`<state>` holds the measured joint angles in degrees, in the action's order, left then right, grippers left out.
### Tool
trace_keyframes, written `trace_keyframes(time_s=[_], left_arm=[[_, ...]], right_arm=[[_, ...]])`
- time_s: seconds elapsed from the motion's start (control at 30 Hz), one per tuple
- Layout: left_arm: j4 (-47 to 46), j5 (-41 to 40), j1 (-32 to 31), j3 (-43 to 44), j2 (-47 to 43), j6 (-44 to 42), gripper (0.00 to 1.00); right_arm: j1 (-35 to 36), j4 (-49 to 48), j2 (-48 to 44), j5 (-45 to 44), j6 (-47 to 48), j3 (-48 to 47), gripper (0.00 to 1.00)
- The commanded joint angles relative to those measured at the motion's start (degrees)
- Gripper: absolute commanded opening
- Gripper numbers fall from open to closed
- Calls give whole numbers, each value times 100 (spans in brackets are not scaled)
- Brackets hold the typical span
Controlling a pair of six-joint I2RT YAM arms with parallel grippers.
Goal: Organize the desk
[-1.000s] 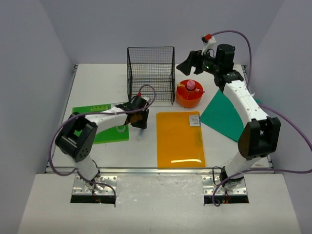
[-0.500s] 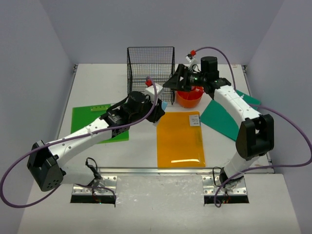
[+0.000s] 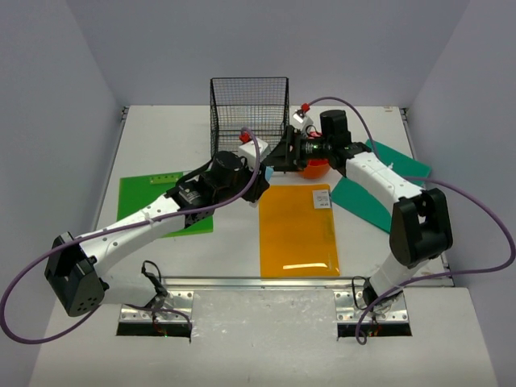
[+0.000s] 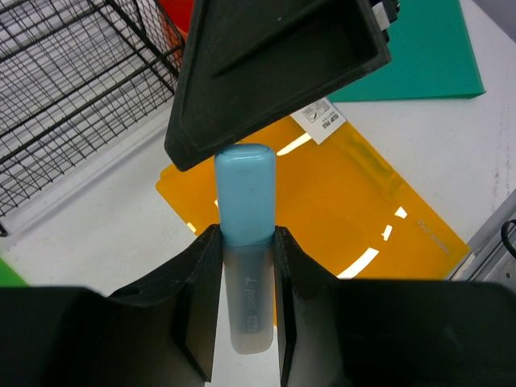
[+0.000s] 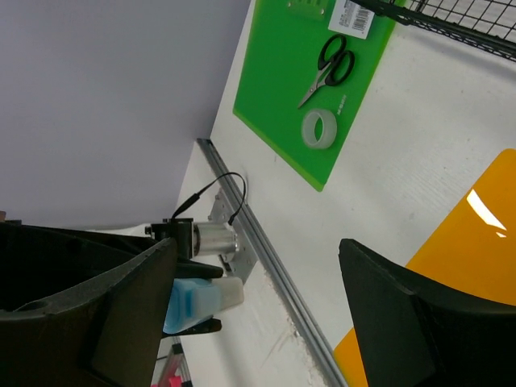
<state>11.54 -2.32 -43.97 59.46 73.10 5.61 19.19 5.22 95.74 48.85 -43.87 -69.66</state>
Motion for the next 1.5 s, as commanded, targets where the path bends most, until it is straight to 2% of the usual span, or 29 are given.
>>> trace_keyframes(time_s=[0.0,0.47,0.67,0.9,0.93,1.0,1.03,1.07,1.13,1.17,1.47], left_arm=[[-188,-244,-42,101,-49,-118,0],[-145,-347,-42,137,135,-228,0],[-152,-348,-33,209,167,-236,0],[-117,-312,-33,215,178,-201,0],[-101,-294,-36,215,178,-197,5],[-46,-213,-35,215,172,-185,20],[-13,-180,-33,215,176,-177,31],[-3,-134,-39,215,178,-174,42],[167,-152,-33,255,161,-108,97],[254,-187,-33,279,159,-79,100],[823,-296,180,329,-121,98,100]], right_arm=[[61,-46,-382,97,236,106,78],[203,-26,-574,175,475,128,70],[376,31,-553,118,640,338,55],[454,101,-517,-24,845,207,28],[454,127,-527,-37,914,176,24],[448,232,-545,-87,1132,52,6],[439,282,-547,-126,1224,-6,1],[424,295,-547,-139,1318,-53,0],[323,444,-603,-347,1682,-234,0],[299,505,-621,-435,1803,-294,0],[-1010,951,-473,-1766,3472,-1306,0]])
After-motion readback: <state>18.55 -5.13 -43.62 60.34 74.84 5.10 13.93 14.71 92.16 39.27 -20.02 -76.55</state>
